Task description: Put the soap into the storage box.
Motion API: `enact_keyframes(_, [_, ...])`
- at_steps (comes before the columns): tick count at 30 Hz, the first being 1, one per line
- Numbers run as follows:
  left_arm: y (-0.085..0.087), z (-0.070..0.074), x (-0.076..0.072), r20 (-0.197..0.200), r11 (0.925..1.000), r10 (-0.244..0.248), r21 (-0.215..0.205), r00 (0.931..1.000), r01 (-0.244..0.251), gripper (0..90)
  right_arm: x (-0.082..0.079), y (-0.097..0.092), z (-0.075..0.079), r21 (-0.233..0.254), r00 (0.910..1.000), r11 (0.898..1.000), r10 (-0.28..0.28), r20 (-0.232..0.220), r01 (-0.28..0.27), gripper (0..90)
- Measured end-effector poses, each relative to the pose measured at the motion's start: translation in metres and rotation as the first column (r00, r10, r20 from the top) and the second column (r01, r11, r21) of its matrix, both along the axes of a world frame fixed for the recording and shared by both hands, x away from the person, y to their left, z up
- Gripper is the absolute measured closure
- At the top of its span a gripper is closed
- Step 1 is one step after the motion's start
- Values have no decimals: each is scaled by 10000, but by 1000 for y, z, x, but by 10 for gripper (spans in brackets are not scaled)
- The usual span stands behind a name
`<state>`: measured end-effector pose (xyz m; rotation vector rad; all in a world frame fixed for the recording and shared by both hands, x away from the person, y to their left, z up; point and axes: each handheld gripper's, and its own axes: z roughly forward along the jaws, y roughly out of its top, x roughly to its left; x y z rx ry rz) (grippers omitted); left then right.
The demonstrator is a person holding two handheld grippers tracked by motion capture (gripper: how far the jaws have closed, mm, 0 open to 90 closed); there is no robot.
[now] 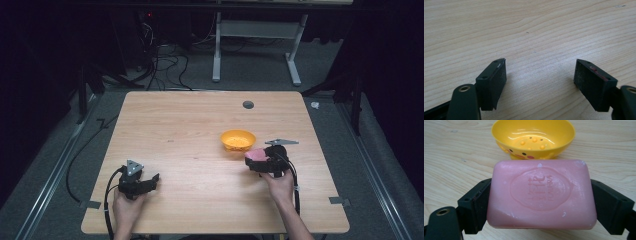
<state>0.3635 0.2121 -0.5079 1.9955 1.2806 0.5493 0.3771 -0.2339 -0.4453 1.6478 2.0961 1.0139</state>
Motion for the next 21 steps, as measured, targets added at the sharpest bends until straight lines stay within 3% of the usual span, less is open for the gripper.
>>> enact_keyframes(21, [0,0,0,-21,10000,-11,29,10000,11,263,15,10,10,384,9997,9991,160,-165,-153,135])
